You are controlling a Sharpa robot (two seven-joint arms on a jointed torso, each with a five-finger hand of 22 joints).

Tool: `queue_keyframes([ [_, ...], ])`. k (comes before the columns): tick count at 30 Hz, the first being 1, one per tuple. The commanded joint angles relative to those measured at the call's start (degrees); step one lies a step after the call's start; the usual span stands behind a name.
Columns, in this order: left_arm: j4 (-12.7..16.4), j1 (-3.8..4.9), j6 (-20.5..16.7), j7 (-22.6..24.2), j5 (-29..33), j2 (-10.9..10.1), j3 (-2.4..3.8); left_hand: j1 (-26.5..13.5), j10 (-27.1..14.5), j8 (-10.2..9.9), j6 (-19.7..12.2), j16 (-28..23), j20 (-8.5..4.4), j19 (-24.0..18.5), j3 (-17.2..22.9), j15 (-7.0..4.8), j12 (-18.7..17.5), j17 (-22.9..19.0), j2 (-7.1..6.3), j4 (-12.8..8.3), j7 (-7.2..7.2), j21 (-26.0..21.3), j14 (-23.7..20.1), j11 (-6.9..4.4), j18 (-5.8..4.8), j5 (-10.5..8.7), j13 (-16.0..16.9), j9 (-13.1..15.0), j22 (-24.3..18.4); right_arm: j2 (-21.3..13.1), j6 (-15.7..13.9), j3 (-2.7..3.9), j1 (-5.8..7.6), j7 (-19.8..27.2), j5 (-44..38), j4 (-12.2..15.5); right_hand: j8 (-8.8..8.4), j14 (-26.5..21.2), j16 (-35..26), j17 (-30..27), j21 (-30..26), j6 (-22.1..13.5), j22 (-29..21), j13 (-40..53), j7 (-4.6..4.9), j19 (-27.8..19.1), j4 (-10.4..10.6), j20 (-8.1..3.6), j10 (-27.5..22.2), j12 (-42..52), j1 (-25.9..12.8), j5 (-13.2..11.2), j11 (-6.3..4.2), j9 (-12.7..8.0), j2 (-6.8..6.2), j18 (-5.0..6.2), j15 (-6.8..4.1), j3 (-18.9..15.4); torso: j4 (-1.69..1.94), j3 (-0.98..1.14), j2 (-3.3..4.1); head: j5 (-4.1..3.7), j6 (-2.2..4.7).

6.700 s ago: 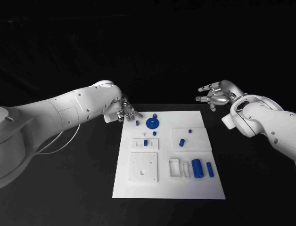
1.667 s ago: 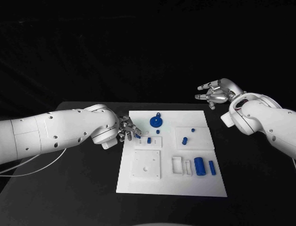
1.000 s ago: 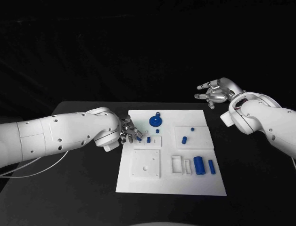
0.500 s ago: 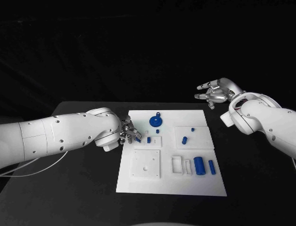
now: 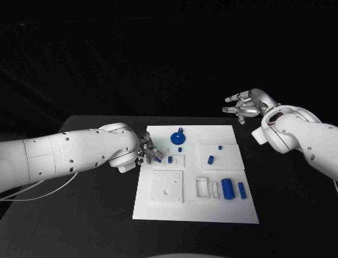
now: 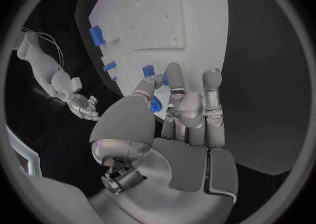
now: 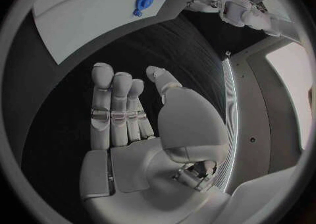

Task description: Assemble the parts on the task board

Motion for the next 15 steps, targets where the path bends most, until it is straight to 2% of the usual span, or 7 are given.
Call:
queue_keyframes([
  [1, 0.0, -0.25, 0.91, 0.14, -0.39, 0.17, -0.05, 0.24, 2.45, -0.31, 3.48, 0.02, -0.08, 0.13, 5.26, -0.12, 0.14, -0.02, 0.65, -5.44, -3.36, 0.31, 0.22, -0.7, 0.52, 0.04, 0.02, -0.05, 0.92, -0.03, 0.25, 0.01, -0.04, 0.42, -0.09, 0.09, 0.03, 0.4, -0.37, 0.03, 0.36, 1.11, 1.63, 0.02, 0.45, 2.35, 0.04, -0.16, -0.25, -0.04, -0.55, 0.31, 0.01, 0.07, 0.01, 0.93, -0.15, 0.5, 0.01, 0.0, 0.0, -0.08, 0.06],
  [12, 0.08, -0.35, 1.87, -0.15, -0.39, 0.18, -0.05, 0.31, 2.45, -0.38, 3.42, 0.0, -0.06, 0.14, 5.17, -0.09, 0.1, -0.05, 0.75, -5.32, -3.34, 0.26, 0.23, -0.7, 0.51, -0.45, 0.09, -0.25, 0.92, -0.11, 0.28, 0.01, -0.05, 0.33, -0.11, 0.14, 0.03, 0.4, -0.37, 0.03, 0.36, 1.11, 1.63, 0.02, 0.45, 2.35, 0.04, -0.16, -0.25, -0.04, -0.55, 0.31, 0.01, 0.07, 0.01, 0.93, -0.15, 0.5, 0.02, 0.02, -0.01, 0.11, -0.24],
  [15, 0.14, -0.36, 2.01, -0.21, -0.39, 0.18, -0.05, 0.31, 2.45, -0.38, 3.42, 0.0, -0.06, 0.14, 5.17, -0.09, 0.1, -0.05, 0.75, -5.32, -3.34, 0.26, 0.23, -0.7, 0.51, -0.45, 0.09, -0.25, 0.92, -0.11, 0.3, 0.01, -0.05, 0.32, -0.12, 0.14, 0.03, 0.4, -0.37, 0.03, 0.36, 1.11, 1.63, 0.02, 0.45, 2.35, 0.04, -0.16, -0.25, -0.04, -0.55, 0.31, 0.01, 0.07, 0.01, 0.93, -0.15, 0.5, 0.06, -0.04, 0.01, 0.16, -0.35],
])
